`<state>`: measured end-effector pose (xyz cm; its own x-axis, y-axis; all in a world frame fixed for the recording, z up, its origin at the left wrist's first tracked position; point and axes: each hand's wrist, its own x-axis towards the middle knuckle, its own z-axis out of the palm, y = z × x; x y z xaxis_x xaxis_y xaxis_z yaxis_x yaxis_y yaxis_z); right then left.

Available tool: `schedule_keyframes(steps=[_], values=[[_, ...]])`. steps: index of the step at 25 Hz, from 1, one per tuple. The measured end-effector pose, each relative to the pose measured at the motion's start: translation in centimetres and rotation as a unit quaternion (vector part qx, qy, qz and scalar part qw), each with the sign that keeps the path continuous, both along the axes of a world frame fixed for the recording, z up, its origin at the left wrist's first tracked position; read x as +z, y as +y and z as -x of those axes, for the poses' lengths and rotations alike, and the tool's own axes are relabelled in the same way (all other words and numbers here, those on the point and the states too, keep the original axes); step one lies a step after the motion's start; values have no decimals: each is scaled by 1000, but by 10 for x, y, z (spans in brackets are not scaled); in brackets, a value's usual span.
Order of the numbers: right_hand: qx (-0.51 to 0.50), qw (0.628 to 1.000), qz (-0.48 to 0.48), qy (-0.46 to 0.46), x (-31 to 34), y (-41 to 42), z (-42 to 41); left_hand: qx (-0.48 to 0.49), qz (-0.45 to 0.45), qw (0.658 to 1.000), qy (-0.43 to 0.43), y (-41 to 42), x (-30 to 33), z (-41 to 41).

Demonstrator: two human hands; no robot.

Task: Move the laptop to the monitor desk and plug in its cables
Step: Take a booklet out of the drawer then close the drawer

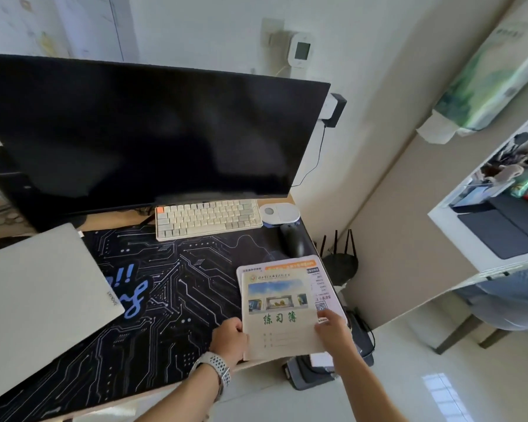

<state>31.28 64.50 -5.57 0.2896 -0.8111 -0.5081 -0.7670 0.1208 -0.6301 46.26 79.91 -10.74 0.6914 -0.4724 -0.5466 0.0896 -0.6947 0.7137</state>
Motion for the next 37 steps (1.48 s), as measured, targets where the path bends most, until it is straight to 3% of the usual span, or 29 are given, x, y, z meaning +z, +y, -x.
schedule_keyframes(steps=[4,10,14,18,21,24,31,37], values=[[22,999,17,46,-7,-28,-18,-53,-33,998,-26,-19,1,-7],[157,976,29,149,-30,-56,-25,-101,-98,986,-91,-34,-8,-11],[300,931,71,194,-33,-70,-30,-78,-134,977,-147,-42,0,-4],[421,870,114,232,-27,-87,-34,-36,-156,978,-138,-44,7,6],[418,872,178,183,-11,-97,-45,55,-143,983,-105,-33,22,5],[450,852,242,116,3,-86,-70,153,-135,972,-114,-3,36,9],[601,743,293,19,10,29,-126,360,-176,908,-125,120,39,22],[694,651,306,-16,5,156,-155,396,-247,877,-113,252,30,49]])
